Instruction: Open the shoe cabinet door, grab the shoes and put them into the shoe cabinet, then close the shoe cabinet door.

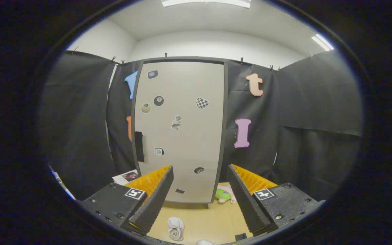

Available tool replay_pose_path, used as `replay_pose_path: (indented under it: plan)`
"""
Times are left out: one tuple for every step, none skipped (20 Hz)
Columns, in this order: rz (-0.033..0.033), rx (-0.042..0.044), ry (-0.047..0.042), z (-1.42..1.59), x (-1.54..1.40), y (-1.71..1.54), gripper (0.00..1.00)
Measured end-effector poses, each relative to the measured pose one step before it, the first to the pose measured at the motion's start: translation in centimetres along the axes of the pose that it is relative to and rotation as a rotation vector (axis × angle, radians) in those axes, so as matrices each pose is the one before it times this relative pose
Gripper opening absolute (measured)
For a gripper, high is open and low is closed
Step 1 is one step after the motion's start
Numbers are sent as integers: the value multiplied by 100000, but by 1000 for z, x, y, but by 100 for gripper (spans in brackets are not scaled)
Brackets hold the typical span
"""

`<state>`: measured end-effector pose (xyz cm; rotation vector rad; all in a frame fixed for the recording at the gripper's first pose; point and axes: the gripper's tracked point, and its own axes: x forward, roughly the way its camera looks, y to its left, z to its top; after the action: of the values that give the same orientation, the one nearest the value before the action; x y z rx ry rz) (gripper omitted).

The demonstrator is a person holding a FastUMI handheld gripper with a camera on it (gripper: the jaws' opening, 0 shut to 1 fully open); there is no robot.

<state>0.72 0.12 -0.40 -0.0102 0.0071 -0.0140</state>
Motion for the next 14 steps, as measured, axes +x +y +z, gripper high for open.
replay_pose_path:
  plan:
    - [112,-79,1,58,200,49,100]
    - [216,-91,44,73,19,103,100]
    - [-7,-22,26,-100,-19,27,100]
    - [-86,125,-168,46,-32,60,100]
    - [67,-74,-82,60,122,147,100]
    - [-25,-228,-226,132,119,57,100]
    - [447,-564,117,-27,315,279,100]
    - [-13,-368,127,-72,321,181,100]
    - [-195,191,-361,123,469,234,100]
    - [-196,332,-136,99,622,280,100]
    - [-58,437,293,-129,713,376,100]
    - [1,551,-82,68,849,479,100]
    - [446,364,362,-105,940,729,100]
    - [722,211,459,-126,871,831,100]
